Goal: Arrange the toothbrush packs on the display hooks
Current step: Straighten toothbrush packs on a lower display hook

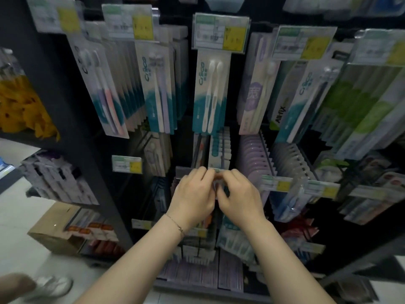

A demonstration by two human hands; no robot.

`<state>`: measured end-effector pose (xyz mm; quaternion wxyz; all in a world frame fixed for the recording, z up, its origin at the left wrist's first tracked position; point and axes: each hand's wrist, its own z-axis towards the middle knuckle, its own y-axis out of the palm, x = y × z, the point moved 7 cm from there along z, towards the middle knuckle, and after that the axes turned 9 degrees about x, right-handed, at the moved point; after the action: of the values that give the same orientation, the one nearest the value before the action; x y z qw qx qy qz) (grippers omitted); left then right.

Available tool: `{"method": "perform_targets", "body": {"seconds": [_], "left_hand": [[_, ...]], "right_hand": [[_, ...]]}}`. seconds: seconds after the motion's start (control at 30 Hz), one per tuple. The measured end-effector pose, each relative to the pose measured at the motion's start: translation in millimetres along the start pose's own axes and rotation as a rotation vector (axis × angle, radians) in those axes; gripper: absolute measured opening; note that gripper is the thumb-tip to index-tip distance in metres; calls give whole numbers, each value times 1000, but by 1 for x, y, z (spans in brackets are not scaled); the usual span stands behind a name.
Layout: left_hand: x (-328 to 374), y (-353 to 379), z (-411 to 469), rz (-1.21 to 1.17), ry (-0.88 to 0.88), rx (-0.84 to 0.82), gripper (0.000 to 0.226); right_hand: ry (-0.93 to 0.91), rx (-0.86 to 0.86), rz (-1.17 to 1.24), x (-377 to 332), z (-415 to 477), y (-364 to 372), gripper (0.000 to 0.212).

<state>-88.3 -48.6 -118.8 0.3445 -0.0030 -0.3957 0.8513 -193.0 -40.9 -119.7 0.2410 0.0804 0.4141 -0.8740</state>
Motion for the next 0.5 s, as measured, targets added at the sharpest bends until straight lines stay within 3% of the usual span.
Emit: {"method": "perform_targets", "body": {"seconds": [0.23,0.5], "left_hand": [[-9,29,-31,-12,7,-96,10],[-54,95,-52,18,-176,-497,20]], "right_hand": [[72,-130,5,18,-34,33,11],[334,-501,2,57,-58,84,36]]}}
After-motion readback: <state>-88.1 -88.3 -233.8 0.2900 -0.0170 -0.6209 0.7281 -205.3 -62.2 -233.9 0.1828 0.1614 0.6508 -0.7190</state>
